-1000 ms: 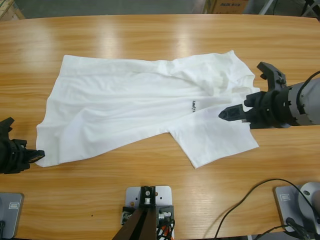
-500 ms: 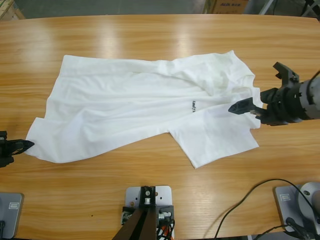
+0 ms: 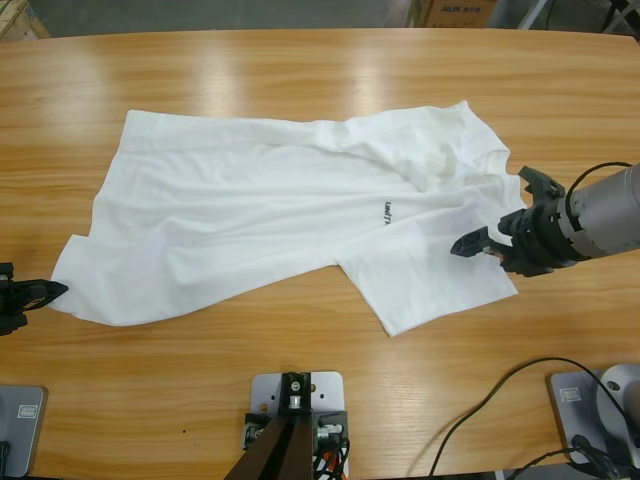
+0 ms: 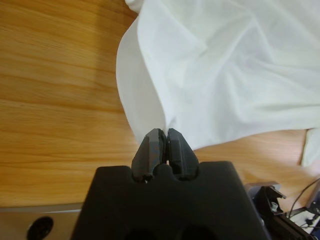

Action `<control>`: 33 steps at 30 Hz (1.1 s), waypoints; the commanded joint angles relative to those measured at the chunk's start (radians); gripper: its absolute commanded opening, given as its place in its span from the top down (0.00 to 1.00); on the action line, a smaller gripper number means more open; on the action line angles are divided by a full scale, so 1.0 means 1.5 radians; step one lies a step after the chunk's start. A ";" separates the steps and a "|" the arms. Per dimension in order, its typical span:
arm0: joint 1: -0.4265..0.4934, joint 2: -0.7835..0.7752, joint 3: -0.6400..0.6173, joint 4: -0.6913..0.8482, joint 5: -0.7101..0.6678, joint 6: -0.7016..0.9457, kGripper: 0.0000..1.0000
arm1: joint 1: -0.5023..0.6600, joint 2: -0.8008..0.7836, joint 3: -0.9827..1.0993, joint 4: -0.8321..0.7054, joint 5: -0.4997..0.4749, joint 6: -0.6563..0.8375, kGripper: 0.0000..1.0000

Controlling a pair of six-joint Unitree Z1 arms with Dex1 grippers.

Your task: Fold clothes

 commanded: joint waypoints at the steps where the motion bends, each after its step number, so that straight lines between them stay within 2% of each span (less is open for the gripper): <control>1: -0.006 -0.008 0.020 0.019 0.005 -0.001 1.00 | -0.031 0.029 0.001 -0.026 -0.010 -0.008 0.17; 14: -0.006 -0.016 0.020 0.030 0.005 -0.002 1.00 | -0.034 0.081 0.000 -0.062 -0.018 -0.013 0.17; 22: -0.006 -0.018 0.021 0.031 0.005 -0.003 1.00 | -0.035 0.058 0.000 -0.056 -0.060 -0.010 0.17; 33: -0.006 -0.026 0.026 0.033 0.005 -0.004 1.00 | -0.035 0.075 -0.004 -0.071 -0.048 -0.023 0.17</control>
